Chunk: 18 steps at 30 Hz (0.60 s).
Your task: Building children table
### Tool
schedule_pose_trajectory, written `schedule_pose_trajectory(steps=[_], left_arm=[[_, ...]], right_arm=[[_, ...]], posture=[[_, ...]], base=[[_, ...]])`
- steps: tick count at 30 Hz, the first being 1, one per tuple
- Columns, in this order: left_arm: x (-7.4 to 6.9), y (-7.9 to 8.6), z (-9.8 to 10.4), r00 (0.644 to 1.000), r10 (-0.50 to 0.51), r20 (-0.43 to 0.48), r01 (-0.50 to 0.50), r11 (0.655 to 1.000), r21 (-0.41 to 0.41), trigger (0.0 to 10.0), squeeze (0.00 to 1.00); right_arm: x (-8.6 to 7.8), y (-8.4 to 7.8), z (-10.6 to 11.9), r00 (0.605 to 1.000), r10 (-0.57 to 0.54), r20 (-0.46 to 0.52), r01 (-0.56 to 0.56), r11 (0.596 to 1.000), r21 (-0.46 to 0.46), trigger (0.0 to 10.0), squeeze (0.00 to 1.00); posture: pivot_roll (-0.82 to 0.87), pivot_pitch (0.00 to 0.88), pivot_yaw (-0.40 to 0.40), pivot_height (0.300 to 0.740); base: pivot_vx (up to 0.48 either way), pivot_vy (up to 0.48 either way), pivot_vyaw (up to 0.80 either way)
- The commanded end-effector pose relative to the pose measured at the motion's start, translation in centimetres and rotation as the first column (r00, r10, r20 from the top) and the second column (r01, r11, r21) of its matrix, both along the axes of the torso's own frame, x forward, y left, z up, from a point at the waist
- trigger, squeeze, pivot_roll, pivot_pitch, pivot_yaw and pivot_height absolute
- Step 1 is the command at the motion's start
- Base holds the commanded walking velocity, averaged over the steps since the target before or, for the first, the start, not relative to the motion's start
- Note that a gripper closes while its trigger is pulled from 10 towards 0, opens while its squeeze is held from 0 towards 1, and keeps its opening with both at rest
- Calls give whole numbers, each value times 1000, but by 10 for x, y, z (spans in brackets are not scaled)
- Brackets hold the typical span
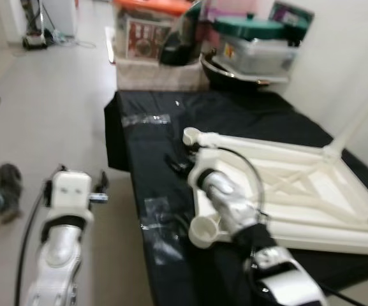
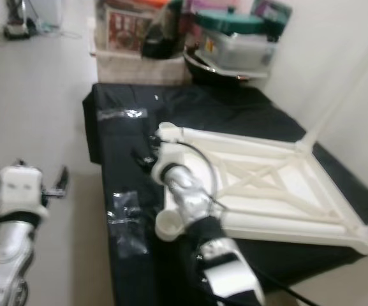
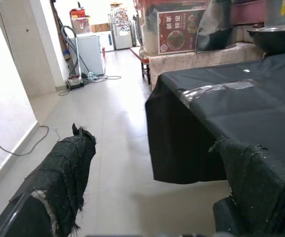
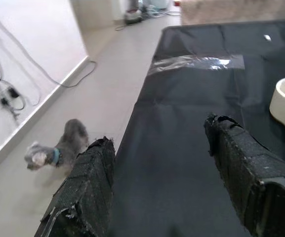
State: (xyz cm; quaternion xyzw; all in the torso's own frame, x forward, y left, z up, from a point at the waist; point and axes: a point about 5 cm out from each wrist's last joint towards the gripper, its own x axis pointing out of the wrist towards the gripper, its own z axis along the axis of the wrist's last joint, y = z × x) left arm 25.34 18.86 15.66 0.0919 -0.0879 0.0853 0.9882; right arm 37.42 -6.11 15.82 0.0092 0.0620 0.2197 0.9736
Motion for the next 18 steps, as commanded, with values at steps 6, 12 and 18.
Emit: schedule_pose_trajectory(steps=[6, 12, 18], left_arm=[[2, -8, 0, 1000, -21, 8, 21, 1000, -5, 10000, 0], [2, -10, -1, 1000, -15, 13, 15, 1000, -10, 10000, 0], [2, -11, -1, 1000, -17, 13, 17, 1000, -10, 10000, 0]], right_arm=[[10, -26, -14, 957, -256, -135, 257, 966, -14, 10000, 0], [14, -31, -13, 920, -350, -178, 348, 937, -44, 10000, 0], [10, -31, -32, 892, -357, -278, 345, 934, -92, 10000, 0]], posture=[[141, 0, -163, 740], [148, 0, -177, 740], [157, 0, -183, 740]], base=[[0, 0, 0], [0, 0, 0], [0, 0, 0]])
